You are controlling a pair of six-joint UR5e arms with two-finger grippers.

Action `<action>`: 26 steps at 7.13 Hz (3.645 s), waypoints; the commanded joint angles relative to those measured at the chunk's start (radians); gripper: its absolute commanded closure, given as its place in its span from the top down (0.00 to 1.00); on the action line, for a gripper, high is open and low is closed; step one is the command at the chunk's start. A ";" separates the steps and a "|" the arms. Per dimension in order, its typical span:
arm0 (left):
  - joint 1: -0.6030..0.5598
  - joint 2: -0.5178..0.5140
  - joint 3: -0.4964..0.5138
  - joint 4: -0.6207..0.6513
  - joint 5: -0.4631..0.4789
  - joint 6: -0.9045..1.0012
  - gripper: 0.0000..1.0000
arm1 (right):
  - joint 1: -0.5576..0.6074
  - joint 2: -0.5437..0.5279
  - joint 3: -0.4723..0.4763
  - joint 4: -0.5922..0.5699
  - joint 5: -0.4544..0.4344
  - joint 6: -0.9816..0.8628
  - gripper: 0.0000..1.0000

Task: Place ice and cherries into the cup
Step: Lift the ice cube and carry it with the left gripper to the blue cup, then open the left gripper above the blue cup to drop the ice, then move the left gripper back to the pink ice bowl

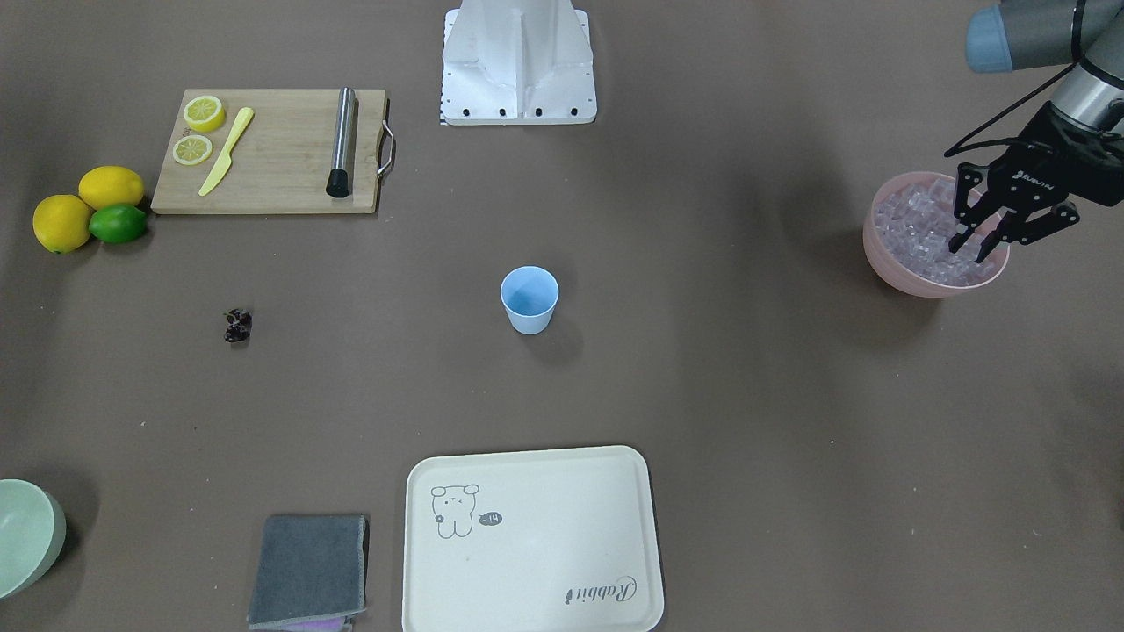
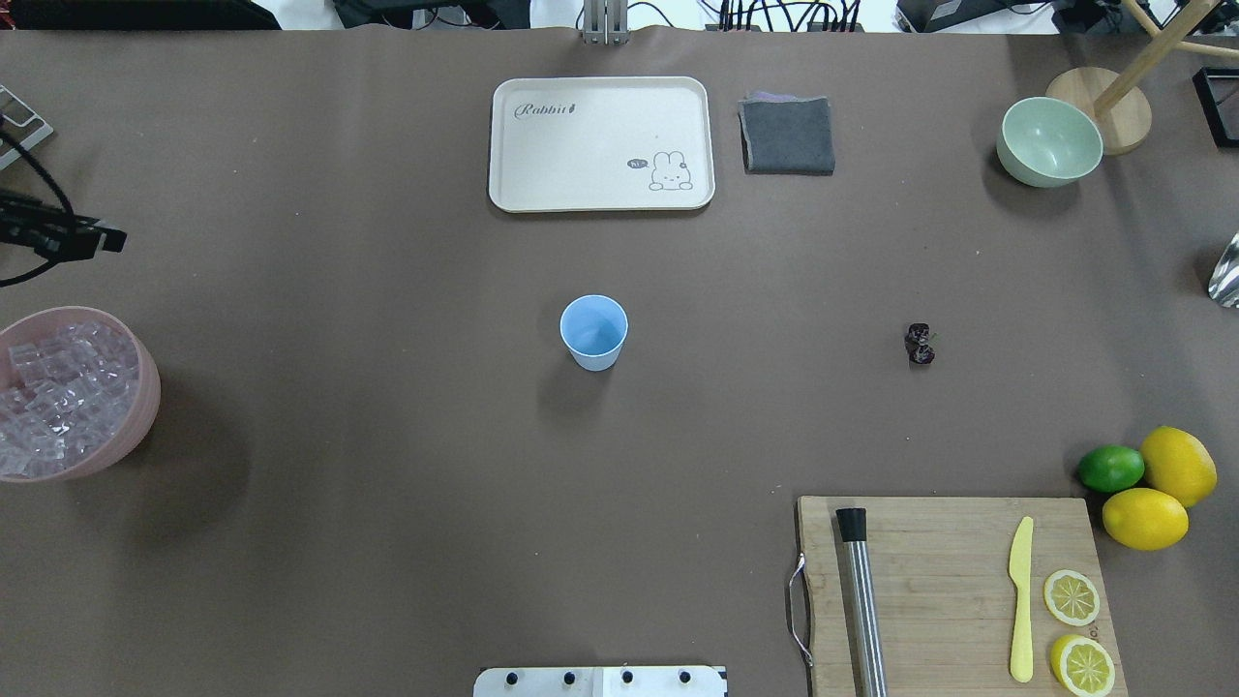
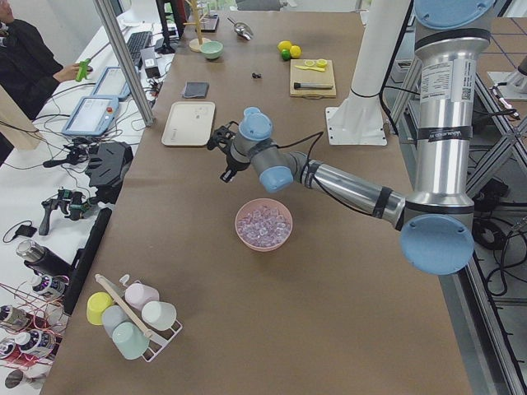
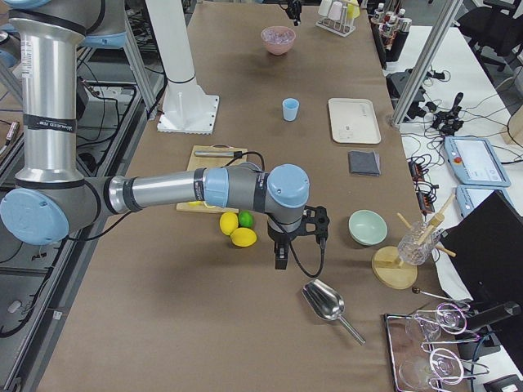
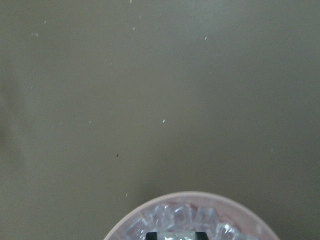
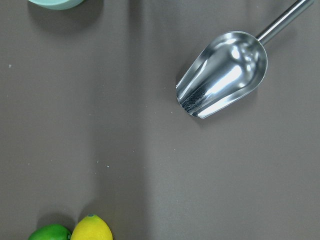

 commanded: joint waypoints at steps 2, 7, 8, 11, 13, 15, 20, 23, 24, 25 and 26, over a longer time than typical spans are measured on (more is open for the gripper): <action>0.261 -0.315 0.035 0.006 0.158 -0.322 0.00 | -0.001 0.002 -0.009 0.002 0.000 -0.001 1.00; 0.528 -0.562 0.264 0.000 0.492 -0.470 0.00 | -0.001 0.000 -0.012 0.000 0.000 -0.001 1.00; 0.567 -0.562 0.268 0.002 0.535 -0.470 0.00 | -0.001 0.000 -0.012 0.000 0.000 -0.001 1.00; 0.600 -0.561 0.268 0.006 0.549 -0.470 0.00 | -0.001 0.000 -0.015 0.000 0.000 0.000 1.00; 0.597 -0.562 0.269 0.008 0.549 -0.471 0.03 | -0.001 0.000 -0.014 0.000 0.001 0.000 1.00; 0.603 -0.567 0.275 0.008 0.566 -0.473 0.98 | -0.001 -0.001 -0.014 0.000 0.000 0.000 1.00; 0.466 -0.474 0.024 0.289 0.428 -0.459 0.98 | -0.001 0.003 -0.014 0.000 0.000 0.000 1.00; 0.287 -0.235 -0.232 0.539 0.293 -0.211 0.98 | -0.001 0.008 -0.011 0.002 0.001 -0.001 1.00; 0.206 -0.084 -0.300 0.533 0.219 -0.109 0.98 | -0.001 0.009 -0.008 0.002 0.001 -0.001 1.00; 0.118 0.036 -0.334 0.520 0.159 0.003 0.98 | -0.001 0.008 -0.006 0.002 0.006 -0.001 1.00; 0.053 0.142 -0.315 0.449 0.076 0.088 0.98 | -0.001 0.009 -0.006 0.002 0.014 -0.001 1.00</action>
